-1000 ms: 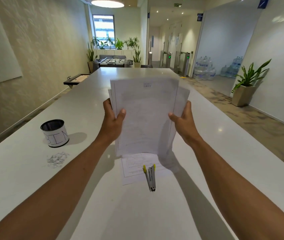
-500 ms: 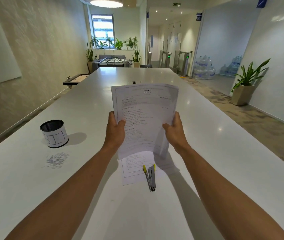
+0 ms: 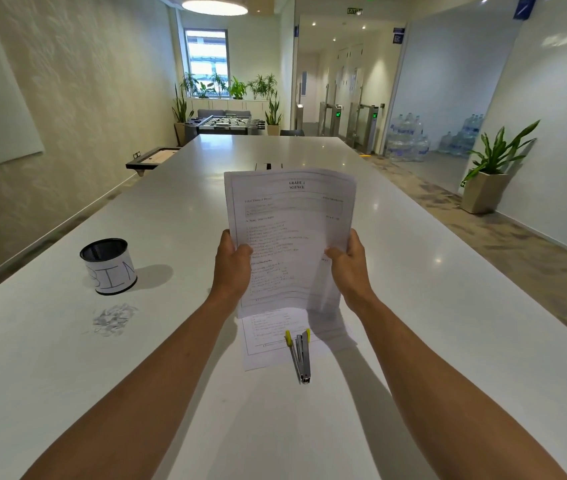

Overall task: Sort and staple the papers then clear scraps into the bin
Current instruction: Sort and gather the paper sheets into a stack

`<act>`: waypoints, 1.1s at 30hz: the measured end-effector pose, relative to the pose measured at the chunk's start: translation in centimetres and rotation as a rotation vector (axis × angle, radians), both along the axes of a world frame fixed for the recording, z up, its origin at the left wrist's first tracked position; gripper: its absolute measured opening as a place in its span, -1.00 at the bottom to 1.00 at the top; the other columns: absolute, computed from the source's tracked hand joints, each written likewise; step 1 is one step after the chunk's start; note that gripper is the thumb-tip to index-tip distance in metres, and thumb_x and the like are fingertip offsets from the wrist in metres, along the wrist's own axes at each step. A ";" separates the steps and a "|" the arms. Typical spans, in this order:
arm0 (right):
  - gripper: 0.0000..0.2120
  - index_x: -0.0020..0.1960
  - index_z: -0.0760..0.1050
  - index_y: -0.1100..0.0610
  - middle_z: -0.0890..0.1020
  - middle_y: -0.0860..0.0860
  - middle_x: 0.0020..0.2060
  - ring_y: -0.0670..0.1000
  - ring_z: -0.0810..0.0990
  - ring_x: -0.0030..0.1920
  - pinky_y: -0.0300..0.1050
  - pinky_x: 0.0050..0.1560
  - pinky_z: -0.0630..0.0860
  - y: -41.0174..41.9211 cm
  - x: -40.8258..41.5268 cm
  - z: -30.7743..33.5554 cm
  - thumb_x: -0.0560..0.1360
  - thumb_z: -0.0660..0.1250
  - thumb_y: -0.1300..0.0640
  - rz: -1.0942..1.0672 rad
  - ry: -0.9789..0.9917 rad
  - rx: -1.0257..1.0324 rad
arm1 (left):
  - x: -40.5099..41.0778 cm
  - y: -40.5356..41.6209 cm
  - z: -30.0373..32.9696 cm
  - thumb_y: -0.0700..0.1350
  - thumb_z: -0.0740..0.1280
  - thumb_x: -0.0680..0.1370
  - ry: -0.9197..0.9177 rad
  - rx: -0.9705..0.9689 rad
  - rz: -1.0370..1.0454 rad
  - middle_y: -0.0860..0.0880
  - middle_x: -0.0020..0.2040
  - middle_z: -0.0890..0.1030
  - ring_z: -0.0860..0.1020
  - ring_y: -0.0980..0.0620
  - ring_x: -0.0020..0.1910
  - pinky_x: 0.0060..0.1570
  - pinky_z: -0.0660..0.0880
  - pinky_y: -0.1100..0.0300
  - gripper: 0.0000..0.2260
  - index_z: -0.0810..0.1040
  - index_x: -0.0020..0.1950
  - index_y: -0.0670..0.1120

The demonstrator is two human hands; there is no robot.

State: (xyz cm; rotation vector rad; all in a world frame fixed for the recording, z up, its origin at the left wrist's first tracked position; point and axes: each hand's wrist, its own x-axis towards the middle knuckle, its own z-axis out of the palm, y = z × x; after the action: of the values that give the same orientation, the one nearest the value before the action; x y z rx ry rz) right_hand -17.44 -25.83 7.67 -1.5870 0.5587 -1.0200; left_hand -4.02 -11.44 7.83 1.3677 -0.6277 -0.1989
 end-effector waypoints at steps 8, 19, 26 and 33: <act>-0.68 0.12 0.43 -0.05 0.59 -0.05 0.02 0.04 0.56 0.09 -0.05 0.09 0.54 -0.4 -1.0 -0.1 0.51 0.24 0.32 -0.020 0.022 -0.091 | -0.3 0.0 0.3 -0.28 0.14 0.55 0.009 0.011 0.030 0.05 -0.04 0.55 0.54 0.14 -0.14 -0.37 0.46 0.46 -0.84 0.38 0.04 -0.06; -0.73 0.00 0.49 -0.02 0.62 -0.03 -0.11 0.02 0.61 -0.13 -0.10 -0.16 0.59 -4.2 -6.4 -0.7 0.39 0.30 0.29 -0.309 -0.044 0.172 | 0.3 -0.2 -4.9 0.19 0.41 0.42 -0.060 1.126 0.120 -0.22 0.32 0.37 0.37 -0.22 0.30 0.24 0.39 -0.06 -0.30 0.23 0.39 -0.14; -0.63 0.15 0.49 0.20 0.60 0.06 -0.10 0.03 0.57 -0.19 -0.19 -0.26 0.49 -5.5 -9.0 -2.1 0.35 0.27 0.39 -0.424 -0.077 0.332 | -2.1 -1.9 -6.5 0.25 0.47 0.32 -0.299 1.288 0.238 -0.24 0.26 0.39 0.37 -0.21 0.23 0.11 0.39 -0.05 -0.20 0.22 0.37 -0.12; -0.56 0.22 0.47 0.15 0.63 0.08 0.04 0.08 0.62 -0.04 -0.06 -0.04 0.60 -6.1 -9.7 -3.9 0.38 0.28 0.42 -0.430 -0.141 0.463 | -2.7 -3.1 -6.1 0.11 0.53 0.33 -0.223 1.259 0.240 -0.27 0.26 0.34 0.38 -0.24 0.22 0.11 0.43 -0.08 -0.16 0.13 0.42 -0.10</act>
State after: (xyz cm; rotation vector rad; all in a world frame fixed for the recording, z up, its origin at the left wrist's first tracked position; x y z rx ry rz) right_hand -27.15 -31.91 3.80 -0.9977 0.9857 -1.2018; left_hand -6.70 -14.51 1.78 2.6906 -0.5039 -0.2607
